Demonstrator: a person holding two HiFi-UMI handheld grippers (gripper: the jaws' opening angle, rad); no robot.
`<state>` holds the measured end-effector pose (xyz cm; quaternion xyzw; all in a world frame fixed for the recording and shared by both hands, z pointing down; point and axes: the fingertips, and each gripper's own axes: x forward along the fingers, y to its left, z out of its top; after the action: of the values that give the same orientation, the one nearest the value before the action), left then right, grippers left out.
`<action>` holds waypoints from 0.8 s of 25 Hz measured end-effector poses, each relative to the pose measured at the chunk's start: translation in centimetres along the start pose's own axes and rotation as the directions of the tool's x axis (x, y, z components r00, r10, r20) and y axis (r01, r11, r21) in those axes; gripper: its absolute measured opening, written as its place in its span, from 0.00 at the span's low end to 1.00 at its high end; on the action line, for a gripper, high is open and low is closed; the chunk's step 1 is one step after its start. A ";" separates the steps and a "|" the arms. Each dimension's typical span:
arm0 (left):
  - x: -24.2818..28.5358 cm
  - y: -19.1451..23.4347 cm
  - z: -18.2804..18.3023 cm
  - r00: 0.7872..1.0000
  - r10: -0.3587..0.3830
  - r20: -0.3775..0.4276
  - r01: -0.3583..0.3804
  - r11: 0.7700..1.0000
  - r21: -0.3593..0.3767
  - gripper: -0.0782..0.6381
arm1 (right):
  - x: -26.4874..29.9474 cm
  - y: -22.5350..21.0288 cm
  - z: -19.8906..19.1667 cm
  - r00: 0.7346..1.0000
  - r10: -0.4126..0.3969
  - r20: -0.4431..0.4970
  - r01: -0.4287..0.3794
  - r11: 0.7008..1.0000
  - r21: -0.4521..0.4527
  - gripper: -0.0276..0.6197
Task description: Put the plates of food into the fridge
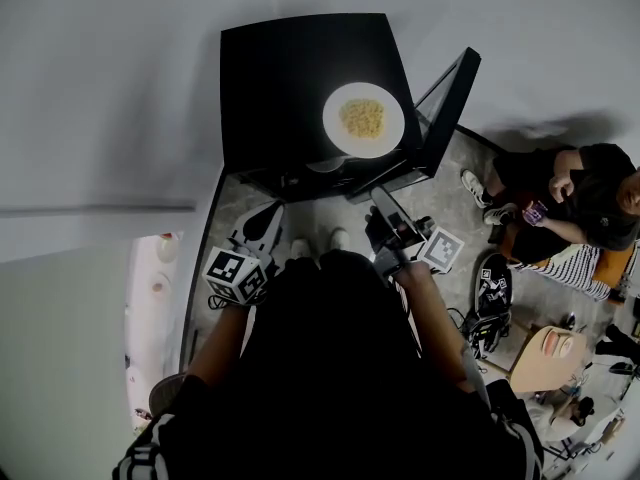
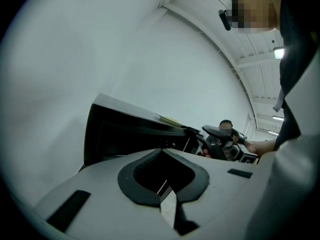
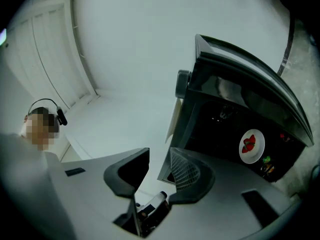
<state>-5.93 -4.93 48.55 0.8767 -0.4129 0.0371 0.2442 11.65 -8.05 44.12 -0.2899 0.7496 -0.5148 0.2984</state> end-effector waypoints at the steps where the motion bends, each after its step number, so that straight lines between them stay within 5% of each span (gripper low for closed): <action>1: 0.0 0.0 0.0 1.000 0.001 0.001 -0.001 1.000 0.000 0.14 | 0.1 -0.1 0.1 1.000 -0.005 0.001 0.005 1.000 0.005 0.24; 20: 2.2 -1.8 0.9 1.000 -0.023 -0.007 0.024 0.996 0.081 0.14 | 2.1 -1.4 2.2 0.994 -0.105 0.042 0.099 0.987 0.126 0.29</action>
<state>-3.23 -5.92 47.66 0.8905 -0.3999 0.0535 0.2101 12.11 -11.35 44.50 -0.3214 0.6928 -0.5678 0.3071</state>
